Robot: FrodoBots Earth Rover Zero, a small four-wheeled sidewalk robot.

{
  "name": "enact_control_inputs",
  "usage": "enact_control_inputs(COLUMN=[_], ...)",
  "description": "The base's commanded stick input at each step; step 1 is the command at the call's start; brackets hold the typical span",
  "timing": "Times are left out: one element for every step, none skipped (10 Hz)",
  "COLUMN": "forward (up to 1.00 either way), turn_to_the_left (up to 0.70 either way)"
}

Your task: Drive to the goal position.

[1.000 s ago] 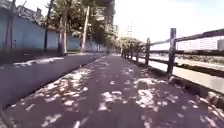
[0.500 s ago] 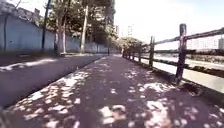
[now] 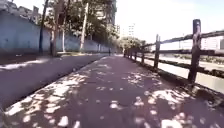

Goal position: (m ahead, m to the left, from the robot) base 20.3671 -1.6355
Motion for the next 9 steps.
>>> enact_control_inputs(forward=[0.85,0.85,0.85,0.85,0.85,0.85,0.85,0.85,0.85], turn_to_the_left=[0.00,0.00,0.00,0.00,0.00,0.00,0.00,0.00,0.00])
